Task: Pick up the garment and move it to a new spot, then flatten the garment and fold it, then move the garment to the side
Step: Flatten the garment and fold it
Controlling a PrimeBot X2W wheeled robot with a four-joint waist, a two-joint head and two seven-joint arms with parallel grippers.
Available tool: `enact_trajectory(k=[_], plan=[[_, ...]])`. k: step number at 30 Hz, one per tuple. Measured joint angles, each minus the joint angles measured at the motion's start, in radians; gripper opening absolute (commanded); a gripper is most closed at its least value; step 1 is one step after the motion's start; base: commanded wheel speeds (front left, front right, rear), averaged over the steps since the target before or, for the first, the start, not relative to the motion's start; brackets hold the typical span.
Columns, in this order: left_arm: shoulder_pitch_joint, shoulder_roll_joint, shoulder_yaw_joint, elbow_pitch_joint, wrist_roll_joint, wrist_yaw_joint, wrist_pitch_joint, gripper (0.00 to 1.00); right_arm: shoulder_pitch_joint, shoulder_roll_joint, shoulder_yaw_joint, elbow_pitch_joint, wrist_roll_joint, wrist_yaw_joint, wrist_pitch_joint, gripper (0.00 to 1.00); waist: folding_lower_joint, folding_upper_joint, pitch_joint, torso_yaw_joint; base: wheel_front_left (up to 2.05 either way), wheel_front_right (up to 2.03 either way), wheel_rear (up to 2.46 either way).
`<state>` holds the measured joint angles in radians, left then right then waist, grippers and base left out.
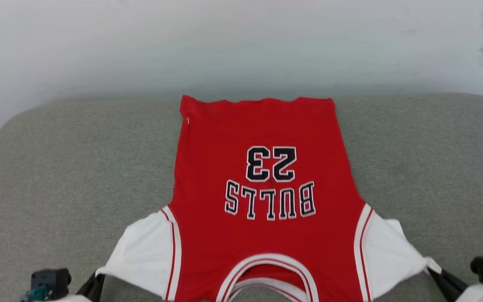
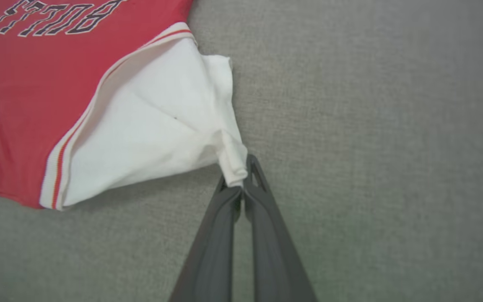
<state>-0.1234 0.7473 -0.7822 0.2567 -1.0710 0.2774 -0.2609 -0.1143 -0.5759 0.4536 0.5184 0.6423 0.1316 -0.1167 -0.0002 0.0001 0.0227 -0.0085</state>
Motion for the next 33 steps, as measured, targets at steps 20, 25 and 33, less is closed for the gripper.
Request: enact_trajectory(k=[20, 25, 33], plan=[[0.125, -0.04, 0.048, -0.12, 0.076, 0.044, -0.002, 0.0, 0.324, 0.083, -0.356, -0.303, -0.124, -0.001, 0.242, 1.0, 0.0002, 0.0, -0.015, 0.04, 0.0, 0.0, 0.0], [0.096, -0.045, 0.059, -0.155, 0.118, 0.049, -0.002, 0.0, 0.305, 0.067, -0.504, -0.453, -0.14, 0.0, 0.279, 1.0, 0.0003, 0.0, 0.011, 0.057, 0.0, 0.0, 0.0], [0.026, -0.078, 0.093, -0.209, 0.201, 0.042, -0.002, 0.0, 0.057, 0.041, -0.677, -0.647, -0.153, -0.001, 0.383, 1.0, 0.0003, 0.0, 0.106, 0.107, 0.0, 0.0, 0.0]])
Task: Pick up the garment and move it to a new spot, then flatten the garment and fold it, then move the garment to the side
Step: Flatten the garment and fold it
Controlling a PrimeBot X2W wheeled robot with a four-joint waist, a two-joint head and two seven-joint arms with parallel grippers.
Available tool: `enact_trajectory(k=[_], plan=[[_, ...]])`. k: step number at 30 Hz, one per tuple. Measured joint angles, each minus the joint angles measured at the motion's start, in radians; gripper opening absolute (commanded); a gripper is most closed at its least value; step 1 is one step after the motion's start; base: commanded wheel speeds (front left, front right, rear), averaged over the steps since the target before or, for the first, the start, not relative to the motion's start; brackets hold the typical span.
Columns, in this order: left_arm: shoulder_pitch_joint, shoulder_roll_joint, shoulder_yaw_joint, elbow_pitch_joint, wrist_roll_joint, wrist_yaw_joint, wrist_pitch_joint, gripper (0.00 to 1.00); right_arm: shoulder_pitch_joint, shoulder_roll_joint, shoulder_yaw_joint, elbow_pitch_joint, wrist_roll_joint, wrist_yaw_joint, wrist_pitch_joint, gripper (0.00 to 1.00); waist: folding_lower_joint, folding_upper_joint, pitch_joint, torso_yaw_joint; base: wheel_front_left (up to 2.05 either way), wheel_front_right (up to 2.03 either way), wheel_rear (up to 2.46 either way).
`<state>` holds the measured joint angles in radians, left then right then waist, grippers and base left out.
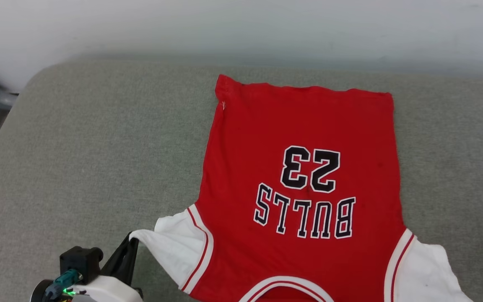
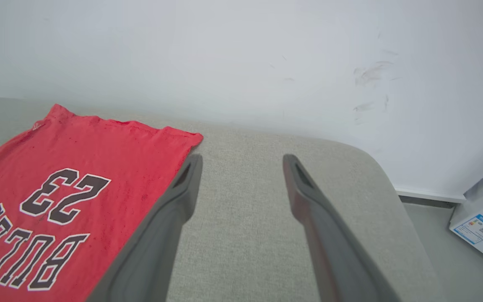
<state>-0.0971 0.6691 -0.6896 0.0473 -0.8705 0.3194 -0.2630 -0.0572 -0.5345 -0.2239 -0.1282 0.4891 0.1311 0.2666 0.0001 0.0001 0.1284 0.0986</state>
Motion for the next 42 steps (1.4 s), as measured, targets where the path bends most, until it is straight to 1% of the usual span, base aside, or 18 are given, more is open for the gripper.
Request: enact_trajectory(k=[2, 5, 8, 10, 13, 17, 20, 23, 27, 31, 37, 38, 39, 42], plan=[[-0.014, -0.019, 0.008, -0.008, 0.024, -0.006, 0.0, 0.0, -0.097, -0.01, 0.004, -0.01, 0.011, 0.0, 0.054, 1.0, 0.0001, 0.0, 0.033, 0.015, 0.0, 0.0, 0.0], [-0.04, -0.046, 0.02, -0.017, 0.056, -0.019, 0.0, 0.0, -0.245, -0.047, 0.034, 0.001, 0.022, 0.0, 0.154, 1.0, 0.0001, 0.0, 0.087, 0.039, 0.0, 0.0, 0.0], [-0.07, -0.074, 0.032, -0.028, 0.088, -0.036, 0.0, 0.0, -0.389, -0.091, 0.093, 0.053, 0.031, 0.0, 0.29, 1.0, 0.0002, 0.0, 0.143, 0.065, 0.0, 0.0, 0.0], [-0.09, -0.089, 0.04, -0.03, 0.11, -0.047, 0.0, 0.0, -0.472, -0.114, 0.142, 0.095, 0.052, 0.0, 0.409, 1.0, 0.0002, 0.0, 0.18, 0.082, 0.0, 0.0, 0.0], [-0.12, -0.115, 0.055, -0.033, 0.139, -0.062, 0.0, 0.0, -0.592, -0.128, 0.191, 0.158, 0.058, 0.0, 0.556, 1.0, 0.0003, -0.0001, 0.234, 0.108, 0.0, 0.0, 0.0], [-0.154, -0.156, 0.069, -0.035, 0.167, -0.084, 0.0, 0.0, -0.731, -0.126, 0.24, 0.247, 0.058, 0.0, 0.747, 1.0, 0.0003, -0.0001, 0.301, 0.144, 0.0, 0.0, 0.0], [-0.171, -0.184, 0.085, -0.033, 0.189, -0.102, 0.0, 0.0, -0.815, -0.121, 0.251, 0.307, 0.019, 0.0, 0.841, 1.0, 0.0003, -0.0001, 0.348, 0.171, 0.0, 0.0, 0.0], [-0.186, -0.214, 0.097, -0.027, 0.21, -0.123, 0.0, 0.0, -0.881, -0.109, 0.26, 0.356, -0.029, 0.0, 0.888, 1.0, 0.0002, -0.0001, 0.391, 0.198, 0.0, 0.0, 0.0], [-0.2, -0.248, 0.122, -0.019, 0.234, -0.149, 0.0, 0.0, -0.918, -0.088, 0.254, 0.418, -0.09, 0.0, 0.895, 1.0, 0.0002, -0.0001, 0.44, 0.23, 0.0, 0.0, 0.0], [-0.201, -0.278, 0.147, -0.003, 0.259, -0.172, 0.0, 0.0, -0.907, -0.07, 0.239, 0.486, -0.128, 0.0, 0.879, 1.0, 0.0002, -0.0001, 0.475, 0.255, 0.0, 0.0, 0.0], [-0.2, -0.309, 0.181, 0.021, 0.285, -0.205, 0.0, 0.0, -0.875, -0.085, 0.233, 0.505, -0.136, 0.0, 0.862, 1.0, -0.0001, -0.0001, 0.484, 0.267, 0.0, 0.0, 0.0], [-0.199, -0.313, 0.187, 0.024, 0.287, -0.206, 0.0, 0.0, -0.87, -0.085, 0.227, 0.506, -0.135, 0.0, 0.849, 0.22, -0.0001, -0.0001, 0.483, 0.267, 0.0, 0.0, 0.0], [-0.199, -0.318, 0.193, 0.028, 0.289, -0.213, 0.0, 0.0, -0.865, -0.085, 0.222, 0.506, -0.13, 0.0, 0.834, 0.0, -0.0001, -0.0001, 0.481, 0.268, 0.0, 0.0, 0.0], [-0.194, -0.327, 0.212, 0.038, 0.299, -0.222, 0.0, 0.0, -0.863, -0.084, 0.23, 0.511, -0.122, 0.0, 0.797, 0.0, 0.0, -0.0001, 0.471, 0.265, 0.0, 0.0, 0.0]])
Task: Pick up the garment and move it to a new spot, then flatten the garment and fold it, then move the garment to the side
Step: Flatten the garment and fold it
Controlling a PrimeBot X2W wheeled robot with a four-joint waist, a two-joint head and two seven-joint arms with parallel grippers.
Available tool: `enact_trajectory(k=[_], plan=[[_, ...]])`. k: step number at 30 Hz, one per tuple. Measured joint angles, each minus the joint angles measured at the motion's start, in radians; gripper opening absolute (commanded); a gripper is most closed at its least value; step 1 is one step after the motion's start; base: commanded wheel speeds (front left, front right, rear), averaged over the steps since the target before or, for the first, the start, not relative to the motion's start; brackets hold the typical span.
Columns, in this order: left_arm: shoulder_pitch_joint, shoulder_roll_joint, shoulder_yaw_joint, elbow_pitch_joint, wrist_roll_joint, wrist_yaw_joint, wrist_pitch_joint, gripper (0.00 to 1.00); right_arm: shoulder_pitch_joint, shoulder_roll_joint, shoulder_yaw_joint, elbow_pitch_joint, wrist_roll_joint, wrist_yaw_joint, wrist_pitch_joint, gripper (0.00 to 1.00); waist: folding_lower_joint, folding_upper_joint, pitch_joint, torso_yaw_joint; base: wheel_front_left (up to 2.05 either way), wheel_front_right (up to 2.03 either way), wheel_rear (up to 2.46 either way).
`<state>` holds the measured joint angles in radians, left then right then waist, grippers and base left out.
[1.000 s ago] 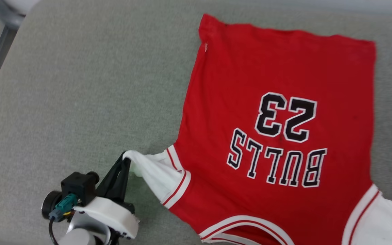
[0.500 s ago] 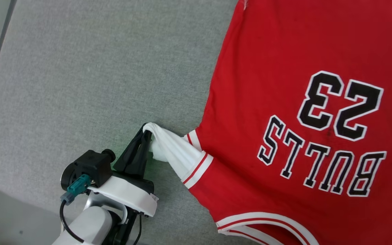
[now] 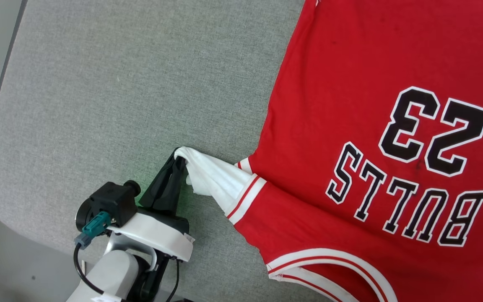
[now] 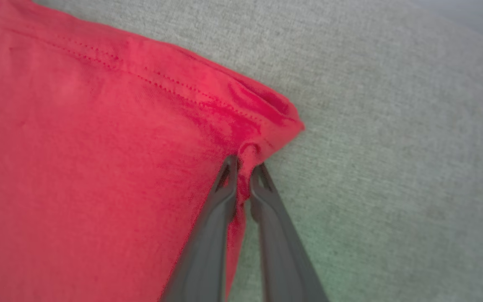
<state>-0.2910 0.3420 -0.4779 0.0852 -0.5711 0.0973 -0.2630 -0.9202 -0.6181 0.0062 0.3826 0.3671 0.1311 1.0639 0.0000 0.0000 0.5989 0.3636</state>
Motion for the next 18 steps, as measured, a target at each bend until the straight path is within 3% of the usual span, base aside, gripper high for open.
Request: enact_trajectory(k=[8, 18], plan=[[0.049, -0.008, 0.035, 0.03, 0.015, -0.009, 0.0, 0.0, 0.017, -0.013, 0.059, -0.018, 0.076, 0.0, -0.159, 0.0, 0.0, 0.0, -0.077, -0.026, 0.0, 0.0, 0.0], [0.153, 0.011, 0.059, 0.043, 0.013, 0.018, 0.0, 0.0, 0.247, -0.131, 0.106, -0.168, 0.232, 0.0, -0.294, 0.0, -0.0001, 0.0, -0.24, -0.091, 0.0, 0.0, 0.0]])
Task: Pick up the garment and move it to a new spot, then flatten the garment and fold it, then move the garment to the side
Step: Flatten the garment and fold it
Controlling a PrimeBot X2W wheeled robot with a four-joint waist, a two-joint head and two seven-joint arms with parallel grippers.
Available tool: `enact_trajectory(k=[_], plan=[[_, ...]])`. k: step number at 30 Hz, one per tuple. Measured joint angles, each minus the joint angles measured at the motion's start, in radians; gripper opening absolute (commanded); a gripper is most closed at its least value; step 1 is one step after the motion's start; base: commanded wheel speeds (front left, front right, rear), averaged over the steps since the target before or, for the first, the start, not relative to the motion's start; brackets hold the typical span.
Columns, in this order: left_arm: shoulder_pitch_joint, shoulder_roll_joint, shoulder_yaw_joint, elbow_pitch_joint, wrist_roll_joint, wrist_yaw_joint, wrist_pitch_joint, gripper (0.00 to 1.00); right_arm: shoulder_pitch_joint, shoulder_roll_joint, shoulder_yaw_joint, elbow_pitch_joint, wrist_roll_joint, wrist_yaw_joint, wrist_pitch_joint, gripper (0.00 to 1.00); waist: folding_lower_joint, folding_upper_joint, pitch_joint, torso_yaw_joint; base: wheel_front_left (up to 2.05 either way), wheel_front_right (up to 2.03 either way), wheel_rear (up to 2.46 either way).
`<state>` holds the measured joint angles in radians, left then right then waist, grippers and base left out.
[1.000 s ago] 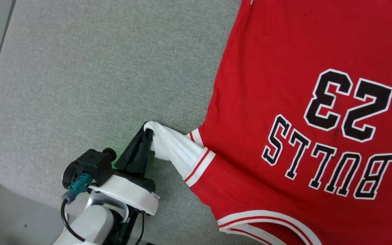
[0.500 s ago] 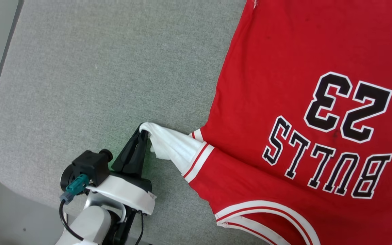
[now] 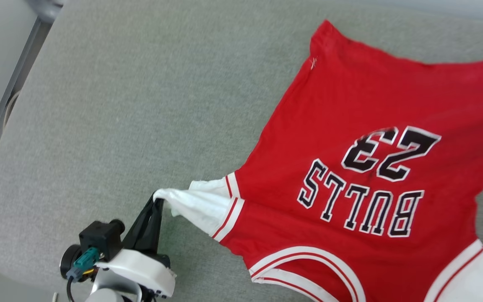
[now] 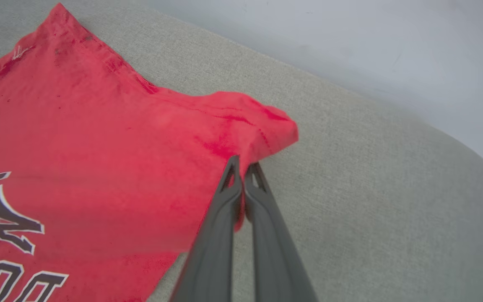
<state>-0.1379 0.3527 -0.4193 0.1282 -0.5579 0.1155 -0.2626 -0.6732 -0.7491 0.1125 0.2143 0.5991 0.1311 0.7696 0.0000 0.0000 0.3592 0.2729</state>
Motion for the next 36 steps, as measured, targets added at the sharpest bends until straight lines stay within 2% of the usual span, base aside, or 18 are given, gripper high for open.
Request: enact_trajectory(k=[4, 7, 13, 19, 27, 31, 32, 33, 36], plan=[[0.043, 0.016, 0.008, -0.006, -0.009, 0.016, 0.005, 0.0, 0.164, -0.029, -0.029, -0.089, 0.036, 0.0, -0.036, 0.0, -0.0001, 0.0, -0.063, -0.034, 0.0, 0.0, 0.0], [0.071, 0.026, 0.012, -0.017, -0.012, 0.026, 0.01, 0.0, 0.298, -0.023, -0.102, -0.144, 0.053, 0.0, -0.061, 0.0, -0.0002, 0.0, -0.105, -0.061, 0.0, 0.0, 0.0], [0.123, 0.049, 0.026, -0.033, -0.026, 0.047, 0.018, 0.0, 0.577, 0.066, -0.251, -0.225, 0.057, 0.0, -0.08, 0.0, -0.0002, 0.0, -0.17, -0.115, 0.0, 0.0, 0.0], [0.149, 0.057, 0.025, -0.05, -0.028, 0.058, 0.026, 0.0, 0.82, 0.177, -0.357, -0.278, 0.05, 0.0, -0.093, 0.0, -0.0003, 0.0, -0.208, -0.146, 0.0, 0.0, 0.0], [0.154, 0.063, 0.022, -0.053, -0.028, 0.064, 0.027, 0.0, 1.02, 0.3, -0.348, -0.238, 0.027, 0.0, -0.135, 0.0, -0.0002, 0.0, -0.203, -0.156, 0.0, 0.0, 0.0], [0.153, 0.065, 0.018, -0.052, -0.027, 0.065, 0.028, 0.0, 1.018, 0.31, -0.333, -0.188, 0.005, 0.0, -0.208, 0.0, -0.0001, 0.0, -0.201, -0.16, 0.0, 0.0, 0.0], [0.153, 0.066, 0.017, -0.051, -0.027, 0.067, 0.031, 0.0, 1.011, 0.314, -0.333, -0.18, 0.005, 0.0, -0.226, 0.2, -0.0001, 0.0, -0.202, -0.162, 0.0, 0.0, 0.0], [0.153, 0.066, 0.017, -0.052, -0.027, 0.07, 0.031, 0.0, 1.0, 0.316, -0.333, -0.177, 0.005, 0.0, -0.244, 0.98, -0.0001, 0.0, -0.204, -0.164, 0.0, 0.0, 0.0], [0.153, 0.072, 0.014, -0.057, -0.026, 0.071, 0.034, 0.0, 0.96, 0.296, -0.329, -0.19, -0.003, 0.0, -0.277, 1.0, -0.0001, 0.0, -0.211, -0.168, 0.0, 0.0, 0.0]])
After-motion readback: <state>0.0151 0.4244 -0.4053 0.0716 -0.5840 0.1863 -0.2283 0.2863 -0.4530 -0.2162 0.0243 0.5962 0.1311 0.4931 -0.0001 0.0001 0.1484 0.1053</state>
